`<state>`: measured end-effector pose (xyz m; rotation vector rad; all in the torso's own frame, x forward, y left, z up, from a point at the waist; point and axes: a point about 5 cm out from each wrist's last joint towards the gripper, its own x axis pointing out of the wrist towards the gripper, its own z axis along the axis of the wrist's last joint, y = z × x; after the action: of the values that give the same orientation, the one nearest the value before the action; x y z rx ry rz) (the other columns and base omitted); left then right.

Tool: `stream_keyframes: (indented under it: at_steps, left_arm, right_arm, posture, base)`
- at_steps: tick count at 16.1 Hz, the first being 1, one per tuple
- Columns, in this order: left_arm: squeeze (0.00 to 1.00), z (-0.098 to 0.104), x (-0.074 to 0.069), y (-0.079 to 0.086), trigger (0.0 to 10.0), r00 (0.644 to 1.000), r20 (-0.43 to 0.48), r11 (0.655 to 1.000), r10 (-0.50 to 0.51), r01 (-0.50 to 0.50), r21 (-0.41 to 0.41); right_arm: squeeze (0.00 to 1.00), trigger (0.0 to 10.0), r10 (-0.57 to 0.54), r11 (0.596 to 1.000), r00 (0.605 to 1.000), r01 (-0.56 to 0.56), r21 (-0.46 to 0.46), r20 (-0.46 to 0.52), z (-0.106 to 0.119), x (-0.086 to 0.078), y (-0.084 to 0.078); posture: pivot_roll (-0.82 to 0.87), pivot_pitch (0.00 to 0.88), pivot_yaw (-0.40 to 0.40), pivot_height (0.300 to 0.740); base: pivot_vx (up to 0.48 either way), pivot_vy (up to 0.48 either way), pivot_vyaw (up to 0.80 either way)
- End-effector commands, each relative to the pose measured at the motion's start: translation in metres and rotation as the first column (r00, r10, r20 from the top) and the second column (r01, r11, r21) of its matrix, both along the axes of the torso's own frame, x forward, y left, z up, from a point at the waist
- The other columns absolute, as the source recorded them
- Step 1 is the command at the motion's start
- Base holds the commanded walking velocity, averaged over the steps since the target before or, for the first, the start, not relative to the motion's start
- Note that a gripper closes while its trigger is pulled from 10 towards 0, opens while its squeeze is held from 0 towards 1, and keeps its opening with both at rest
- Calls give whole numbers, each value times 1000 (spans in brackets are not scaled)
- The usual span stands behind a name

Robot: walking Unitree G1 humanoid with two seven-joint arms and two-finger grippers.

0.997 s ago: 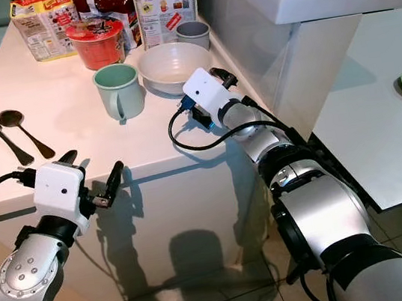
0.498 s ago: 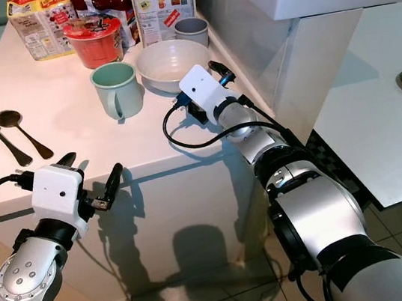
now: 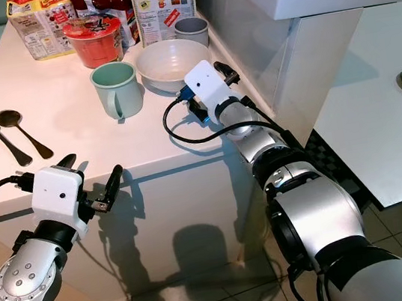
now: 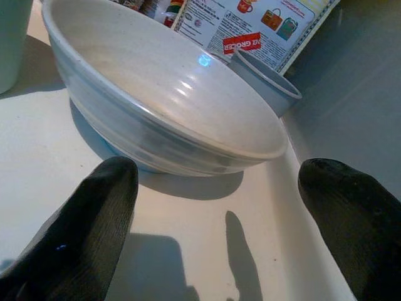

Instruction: Setting the table

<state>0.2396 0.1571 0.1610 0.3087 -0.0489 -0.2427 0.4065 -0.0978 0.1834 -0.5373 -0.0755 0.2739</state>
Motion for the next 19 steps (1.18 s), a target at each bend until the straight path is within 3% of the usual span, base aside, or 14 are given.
stream_keyframes:
  at_steps: [1, 8, 10, 11, 19]
  left_arm:
    - [0, 4, -4, -2, 10000, 1000, 9, 1000, -16, 16, 2]
    - [0, 4, -4, -4, 10000, 1000, 7, 1000, -12, 12, -5]
    - [0, 3, -4, -4, 10000, 1000, 8, 1000, -9, 9, -8]
    - [0, 3, -4, -4, 10000, 1000, 8, 1000, -8, 8, -10]
    - [0, 3, -4, -5, 10000, 1000, 7, 1000, -6, 7, -15]
  right_arm:
    - [0, 10000, -3, 1000, 1000, 3, -21, 9, 5, 2, 2]
    - [0, 10000, 23, 996, 999, -21, -91, 22, 5, 1, 4]
    - [0, 392, 19, 996, 1000, -17, -91, 22, 5, 1, 2]
    - [0, 0, 18, 996, 1000, -16, -89, 23, 5, 2, 2]
    - [0, 0, 20, 996, 1000, -18, -86, 24, 6, 2, 2]
  posture:
    - [363, 75, -28, 740]
    - [361, 78, -35, 740]
    - [360, 80, -37, 740]
    - [359, 81, -38, 740]
    - [356, 87, -39, 740]
  base:
    - [0, 0, 0]
    - [0, 0, 0]
    - [0, 0, 0]
    - [0, 0, 0]
    - [0, 0, 0]
